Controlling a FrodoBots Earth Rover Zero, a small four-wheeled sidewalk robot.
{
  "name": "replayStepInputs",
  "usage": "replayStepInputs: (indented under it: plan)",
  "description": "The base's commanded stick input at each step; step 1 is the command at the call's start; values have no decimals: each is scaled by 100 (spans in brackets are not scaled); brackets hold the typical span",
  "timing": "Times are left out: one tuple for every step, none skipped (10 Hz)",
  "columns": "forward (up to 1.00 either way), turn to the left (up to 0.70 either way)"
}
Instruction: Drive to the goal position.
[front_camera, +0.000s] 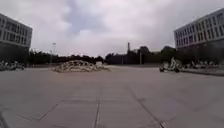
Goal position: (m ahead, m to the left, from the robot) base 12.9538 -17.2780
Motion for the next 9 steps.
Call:
replayStepInputs:
  plan:
    - [70,0]
    - [70,0]
    - [70,0]
    - [70,0]
    - [70,0]
    - [70,0]
    - [70,0]
    - [70,0]
    - [70,0]
